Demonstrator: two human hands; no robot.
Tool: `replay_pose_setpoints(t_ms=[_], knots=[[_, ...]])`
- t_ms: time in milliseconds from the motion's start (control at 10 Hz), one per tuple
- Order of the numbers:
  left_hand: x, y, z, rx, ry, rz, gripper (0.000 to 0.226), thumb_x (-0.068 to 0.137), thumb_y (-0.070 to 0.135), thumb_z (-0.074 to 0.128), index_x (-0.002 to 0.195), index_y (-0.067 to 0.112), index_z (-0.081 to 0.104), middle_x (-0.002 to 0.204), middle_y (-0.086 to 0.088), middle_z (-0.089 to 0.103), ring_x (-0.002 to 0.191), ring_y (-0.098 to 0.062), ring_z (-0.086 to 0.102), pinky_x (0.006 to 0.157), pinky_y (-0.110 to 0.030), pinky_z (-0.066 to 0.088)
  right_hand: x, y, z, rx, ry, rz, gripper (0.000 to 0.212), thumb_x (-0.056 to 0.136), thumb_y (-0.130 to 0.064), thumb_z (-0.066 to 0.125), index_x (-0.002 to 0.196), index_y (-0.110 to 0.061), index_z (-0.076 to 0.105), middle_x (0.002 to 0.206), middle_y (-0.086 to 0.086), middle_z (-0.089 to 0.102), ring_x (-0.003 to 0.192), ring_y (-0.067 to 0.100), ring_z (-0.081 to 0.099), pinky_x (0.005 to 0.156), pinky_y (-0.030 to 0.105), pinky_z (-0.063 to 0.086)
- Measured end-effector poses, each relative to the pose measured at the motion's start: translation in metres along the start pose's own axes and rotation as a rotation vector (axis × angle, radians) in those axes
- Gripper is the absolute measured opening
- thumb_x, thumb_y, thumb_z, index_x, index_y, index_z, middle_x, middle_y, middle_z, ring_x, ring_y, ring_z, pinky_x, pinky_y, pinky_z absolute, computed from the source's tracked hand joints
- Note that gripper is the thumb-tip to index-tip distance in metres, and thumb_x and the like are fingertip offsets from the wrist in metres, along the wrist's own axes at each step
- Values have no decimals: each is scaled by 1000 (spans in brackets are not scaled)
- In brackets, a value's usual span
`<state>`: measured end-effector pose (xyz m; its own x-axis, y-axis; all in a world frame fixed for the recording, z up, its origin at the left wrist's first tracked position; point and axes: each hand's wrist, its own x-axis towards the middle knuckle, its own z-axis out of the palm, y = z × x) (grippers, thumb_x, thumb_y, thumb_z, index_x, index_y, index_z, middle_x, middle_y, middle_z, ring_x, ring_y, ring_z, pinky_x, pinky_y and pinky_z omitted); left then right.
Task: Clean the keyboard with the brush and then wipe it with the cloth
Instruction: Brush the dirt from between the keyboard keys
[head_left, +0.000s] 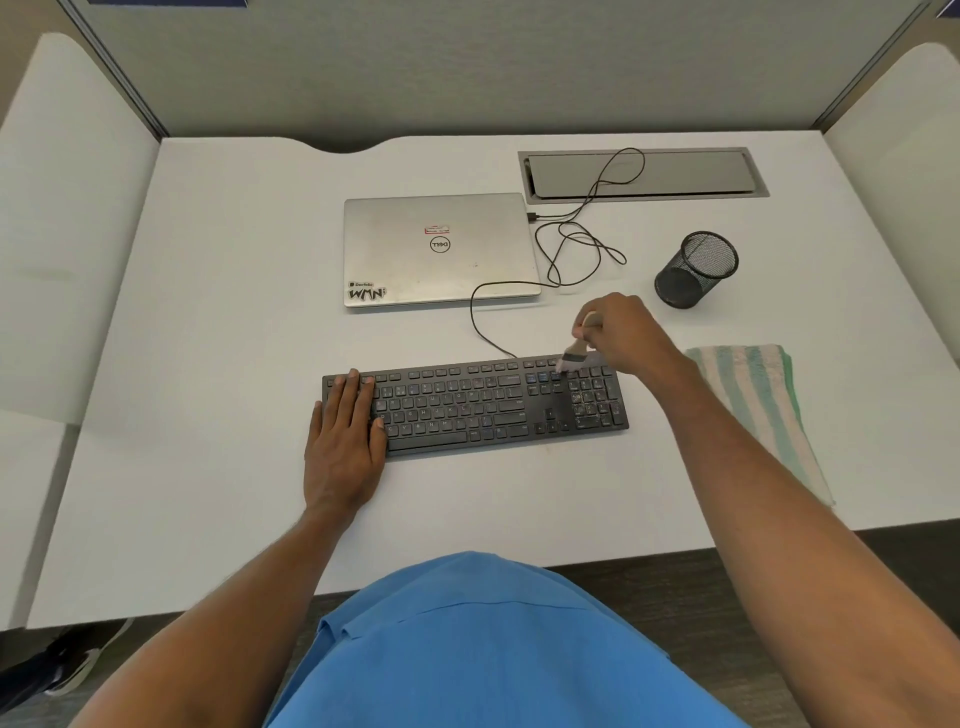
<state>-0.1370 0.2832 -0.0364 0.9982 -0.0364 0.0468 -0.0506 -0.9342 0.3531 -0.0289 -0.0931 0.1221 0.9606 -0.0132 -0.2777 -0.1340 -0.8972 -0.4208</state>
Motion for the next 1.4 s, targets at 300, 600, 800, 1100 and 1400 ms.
replay_pose_setpoints(t_ms=[300,600,800,1100,1400], knots=[[-1,0,0,-4,1,-1,62,108,38,26,168,21,25,176,0,19,163,-17,11,132,-49,14,-2,35,-19,-101,51,131,13,92,-1,65,85,-10,72,78,11,71,55,8,54,43,15,39],[0,0,-1,-7,3,5,62,108,37,28,168,20,26,176,0,20,163,-18,12,132,-49,16,-6,19,-2,-30,48,-17,12,94,-8,66,85,-13,74,69,-3,68,60,5,62,47,11,38],[0,0,0,-15,12,4,62,108,38,28,167,20,28,175,-1,21,163,-19,14,132,-50,17,-14,35,-12,-113,126,54,10,91,-6,65,90,0,73,87,14,72,82,32,67,69,36,54],[0,0,0,-10,11,5,62,109,39,27,168,20,27,176,-1,21,163,-19,13,132,-49,16,-30,12,25,243,377,-29,19,94,-14,56,81,-10,69,74,4,69,67,20,68,63,40,58],[0,-1,0,-3,1,0,62,109,39,27,168,21,25,176,0,19,164,-17,11,132,-48,15,-33,9,33,175,294,39,19,96,-14,56,86,-7,69,74,6,69,69,22,66,63,37,57]])
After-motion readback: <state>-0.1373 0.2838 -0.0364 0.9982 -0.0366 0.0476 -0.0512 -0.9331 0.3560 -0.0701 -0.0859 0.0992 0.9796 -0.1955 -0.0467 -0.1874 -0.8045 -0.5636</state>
